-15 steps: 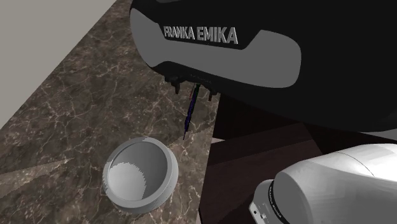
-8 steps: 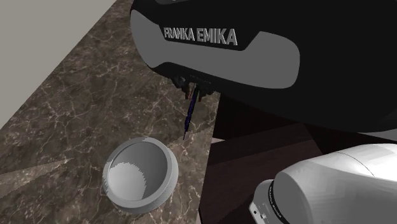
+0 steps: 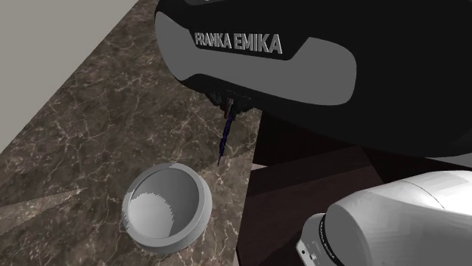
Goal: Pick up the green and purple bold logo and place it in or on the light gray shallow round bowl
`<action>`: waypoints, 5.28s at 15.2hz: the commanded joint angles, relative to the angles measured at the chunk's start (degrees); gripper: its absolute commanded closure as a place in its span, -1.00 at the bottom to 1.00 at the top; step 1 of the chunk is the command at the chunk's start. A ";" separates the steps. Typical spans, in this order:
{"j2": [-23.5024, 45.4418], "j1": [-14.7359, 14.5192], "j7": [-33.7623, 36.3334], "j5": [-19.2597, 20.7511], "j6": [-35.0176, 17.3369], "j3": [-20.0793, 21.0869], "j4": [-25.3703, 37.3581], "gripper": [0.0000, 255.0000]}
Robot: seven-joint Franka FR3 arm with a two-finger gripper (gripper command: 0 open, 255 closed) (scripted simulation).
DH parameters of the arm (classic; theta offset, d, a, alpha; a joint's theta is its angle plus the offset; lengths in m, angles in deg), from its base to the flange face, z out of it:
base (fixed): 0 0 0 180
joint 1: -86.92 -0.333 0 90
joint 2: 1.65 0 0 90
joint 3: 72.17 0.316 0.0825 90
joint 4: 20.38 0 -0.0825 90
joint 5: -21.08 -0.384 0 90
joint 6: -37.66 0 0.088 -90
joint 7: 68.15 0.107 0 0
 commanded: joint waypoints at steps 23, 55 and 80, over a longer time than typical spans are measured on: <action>-3.39 1.26 1.78 4.42 18.53 -5.23 15.16 1.00; -10.82 -8.75 23.02 -12.29 15.28 16.47 11.95 1.00; -11.26 -8.54 23.53 -10.01 20.30 13.31 16.13 -1.00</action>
